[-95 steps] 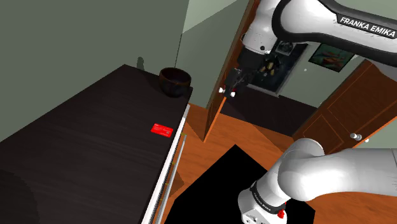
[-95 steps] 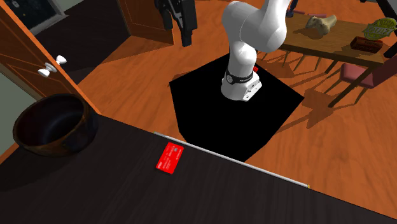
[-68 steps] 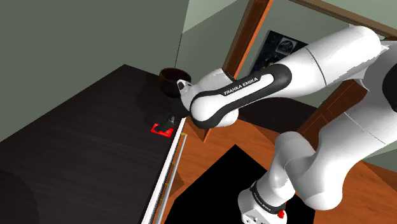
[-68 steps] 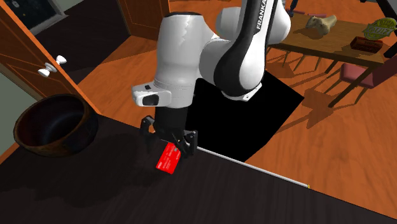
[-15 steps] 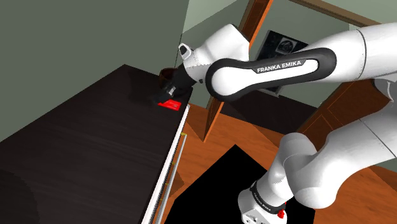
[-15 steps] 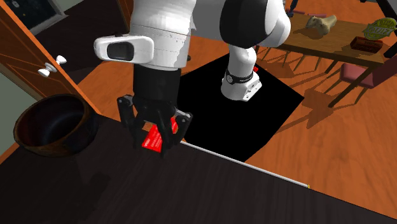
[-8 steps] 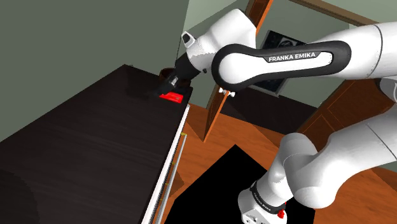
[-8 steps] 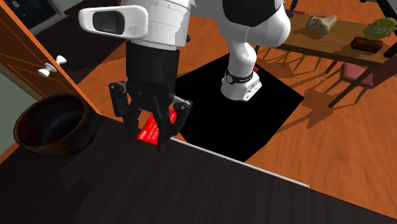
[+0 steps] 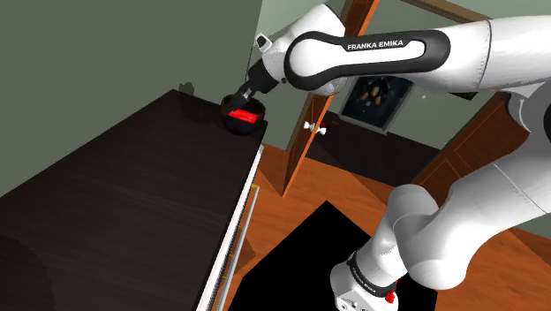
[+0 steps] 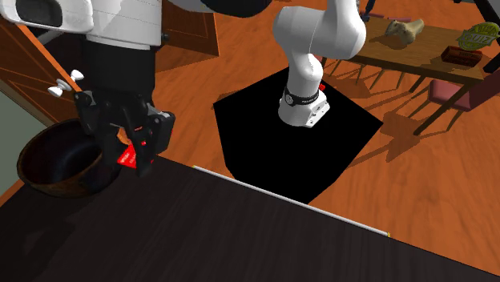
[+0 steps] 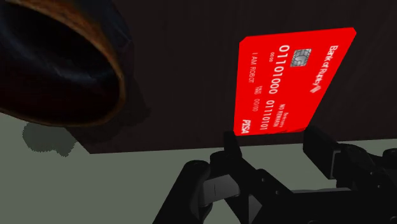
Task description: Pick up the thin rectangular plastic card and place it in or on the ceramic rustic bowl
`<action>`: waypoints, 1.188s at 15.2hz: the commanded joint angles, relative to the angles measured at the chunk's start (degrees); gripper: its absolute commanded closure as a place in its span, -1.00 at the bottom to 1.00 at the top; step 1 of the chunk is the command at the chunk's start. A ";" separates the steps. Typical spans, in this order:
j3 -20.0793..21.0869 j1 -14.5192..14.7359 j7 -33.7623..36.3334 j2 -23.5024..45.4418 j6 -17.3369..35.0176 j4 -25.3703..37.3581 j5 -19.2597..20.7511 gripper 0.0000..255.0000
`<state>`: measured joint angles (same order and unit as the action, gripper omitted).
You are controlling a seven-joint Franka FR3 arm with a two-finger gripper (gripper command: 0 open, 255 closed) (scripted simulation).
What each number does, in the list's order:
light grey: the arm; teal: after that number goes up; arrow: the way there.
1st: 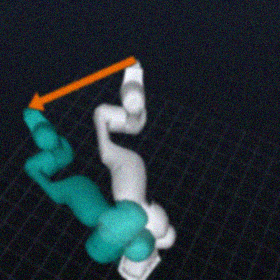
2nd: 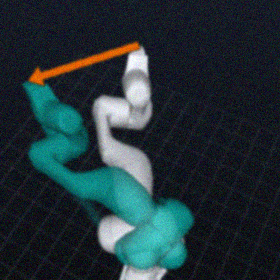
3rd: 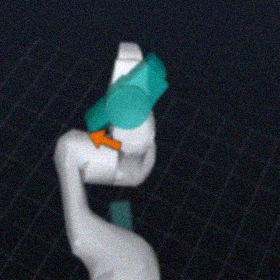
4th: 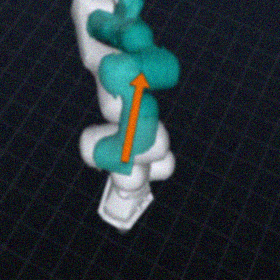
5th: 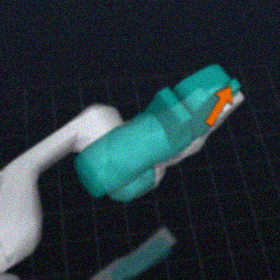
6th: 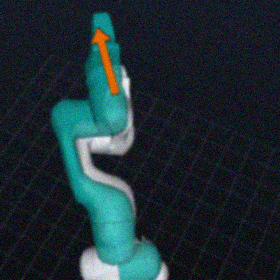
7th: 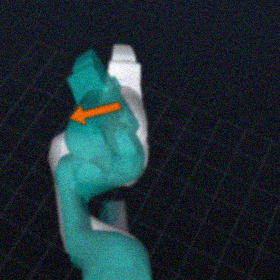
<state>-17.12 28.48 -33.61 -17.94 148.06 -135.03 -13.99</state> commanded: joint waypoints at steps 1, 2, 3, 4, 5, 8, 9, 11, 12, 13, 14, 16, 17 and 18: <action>-2.99 0.35 -4.03 2.47 -1.36 3.16 -1.97 1.00; -4.35 0.49 -5.93 3.77 -2.04 4.74 -3.07 1.00; -5.71 0.64 -7.83 5.13 -2.77 6.38 -4.24 1.00; -7.01 0.72 -9.74 6.55 -3.57 8.09 -5.50 1.00; -8.23 0.73 -11.65 8.05 -4.43 9.88 -6.83 1.00; -11.59 0.34 -17.29 12.95 -7.48 15.66 -11.21 1.00; -12.55 0.00 -19.11 14.73 -8.64 17.74 -12.77 1.00; -14.19 -1.04 -22.58 18.49 -11.20 22.13 -15.96 1.00; -14.87 -1.75 -24.19 20.47 -12.59 24.44 -17.56 1.00; -15.44 -2.61 -25.72 22.50 -14.03 26.83 -19.14 1.00; -15.90 -3.60 -27.13 24.58 -15.53 29.30 -20.69 1.00; -15.96 -4.73 -28.72 26.58 -16.29 30.99 -22.38 1.00; -15.84 -4.80 -29.21 26.78 -15.74 30.50 -22.83 1.00; -15.74 -4.84 -29.72 27.00 -15.19 30.03 -23.29 1.00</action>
<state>-32.92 23.75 -62.80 8.73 132.60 -104.86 -36.79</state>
